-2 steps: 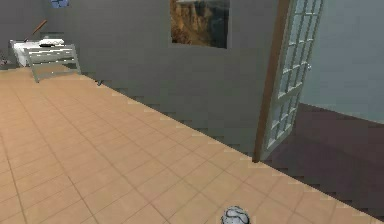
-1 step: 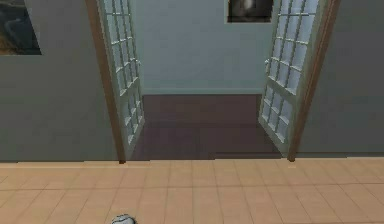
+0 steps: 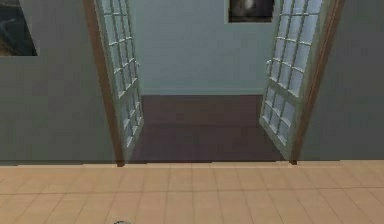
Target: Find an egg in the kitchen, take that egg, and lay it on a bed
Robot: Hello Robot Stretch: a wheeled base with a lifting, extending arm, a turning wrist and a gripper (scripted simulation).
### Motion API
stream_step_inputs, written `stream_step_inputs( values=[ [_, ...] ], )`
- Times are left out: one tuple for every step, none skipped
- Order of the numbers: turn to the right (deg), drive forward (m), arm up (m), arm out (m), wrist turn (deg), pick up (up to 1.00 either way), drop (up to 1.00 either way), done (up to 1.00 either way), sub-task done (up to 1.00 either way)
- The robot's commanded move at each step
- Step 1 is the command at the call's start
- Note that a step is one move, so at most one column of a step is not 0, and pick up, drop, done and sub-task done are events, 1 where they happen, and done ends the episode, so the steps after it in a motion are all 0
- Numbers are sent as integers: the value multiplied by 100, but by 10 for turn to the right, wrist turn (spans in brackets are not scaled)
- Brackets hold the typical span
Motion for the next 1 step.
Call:
stream_step_inputs(
  values=[
    [-450,0,0,0,0,0,0,0,0]
  ],
)
